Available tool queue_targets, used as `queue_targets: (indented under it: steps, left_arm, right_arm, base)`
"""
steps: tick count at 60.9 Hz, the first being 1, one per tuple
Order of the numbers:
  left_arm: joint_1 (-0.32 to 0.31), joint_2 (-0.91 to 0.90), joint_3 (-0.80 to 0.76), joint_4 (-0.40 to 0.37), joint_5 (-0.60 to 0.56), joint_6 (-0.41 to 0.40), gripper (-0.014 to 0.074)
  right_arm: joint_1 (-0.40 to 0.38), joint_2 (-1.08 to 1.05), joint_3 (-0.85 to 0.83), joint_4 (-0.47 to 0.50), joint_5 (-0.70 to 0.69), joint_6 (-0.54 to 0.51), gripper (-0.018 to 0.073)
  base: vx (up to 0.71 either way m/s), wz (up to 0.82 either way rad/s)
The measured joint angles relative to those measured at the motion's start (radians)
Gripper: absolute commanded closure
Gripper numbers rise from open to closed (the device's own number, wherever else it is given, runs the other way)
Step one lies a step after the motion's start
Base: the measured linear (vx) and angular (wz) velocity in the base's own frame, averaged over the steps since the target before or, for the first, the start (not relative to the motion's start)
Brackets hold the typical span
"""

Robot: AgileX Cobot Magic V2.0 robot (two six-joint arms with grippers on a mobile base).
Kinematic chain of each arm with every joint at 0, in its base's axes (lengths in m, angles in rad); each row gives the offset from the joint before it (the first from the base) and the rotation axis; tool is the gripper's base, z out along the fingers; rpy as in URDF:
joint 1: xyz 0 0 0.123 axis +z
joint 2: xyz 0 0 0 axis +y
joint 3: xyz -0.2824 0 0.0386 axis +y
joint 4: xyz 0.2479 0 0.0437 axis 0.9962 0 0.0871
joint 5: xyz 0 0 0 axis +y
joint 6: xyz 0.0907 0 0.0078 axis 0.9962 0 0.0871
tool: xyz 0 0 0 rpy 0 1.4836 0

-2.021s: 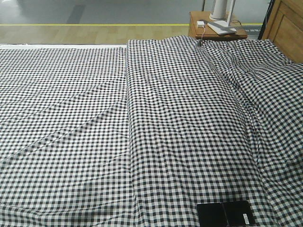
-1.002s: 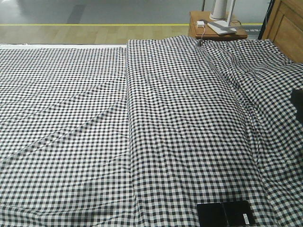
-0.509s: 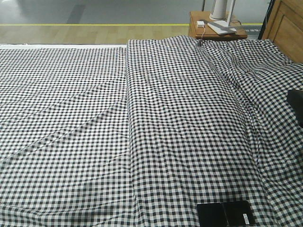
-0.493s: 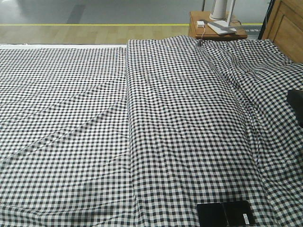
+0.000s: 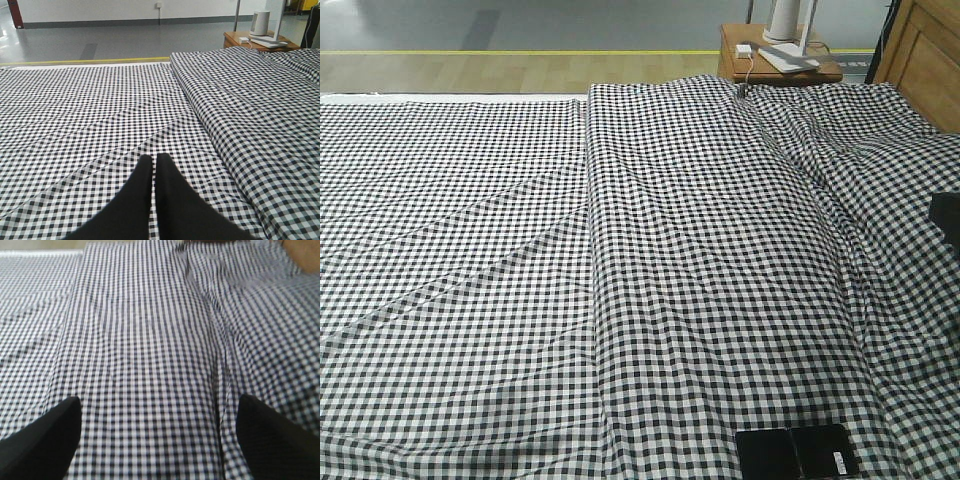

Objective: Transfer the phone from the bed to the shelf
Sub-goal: 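Lower the right gripper toward the black phone on the sheet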

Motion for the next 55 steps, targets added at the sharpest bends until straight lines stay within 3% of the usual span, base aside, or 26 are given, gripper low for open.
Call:
queue_targets:
  steps: [10,18,26,38,55]
  left_arm:
    - [0.0,0.0,0.0,0.0,0.0,0.0,0.0596]
    - [0.0,0.0,0.0,0.0,0.0,0.0,0.0596]
    - [0.0,0.0,0.0,0.0,0.0,0.0,0.0596]
    - [0.0,0.0,0.0,0.0,0.0,0.0,0.0596]
    - [0.0,0.0,0.0,0.0,0.0,0.0,0.0596]
  right_arm:
    - [-0.042,0.104,-0.122,-0.003,0.137,0.018,-0.0029]
    - [-0.178,0.183,-0.193,-0.002,0.228,0.01,-0.0029]
    - [-0.298,0.231,-0.205,0.022,0.257,-0.061,-0.0029]
    - [-0.445,0.363,-0.205,0.215,0.296,-0.263,-0.0029]
    - [-0.573,0.63,-0.205,0.431,0.306,-0.517,-0.0029]
  base:
    - [0.0,0.0]
    - [0.0,0.0]
    - [0.0,0.0]
    - [0.0,0.0]
    - [0.0,0.0]
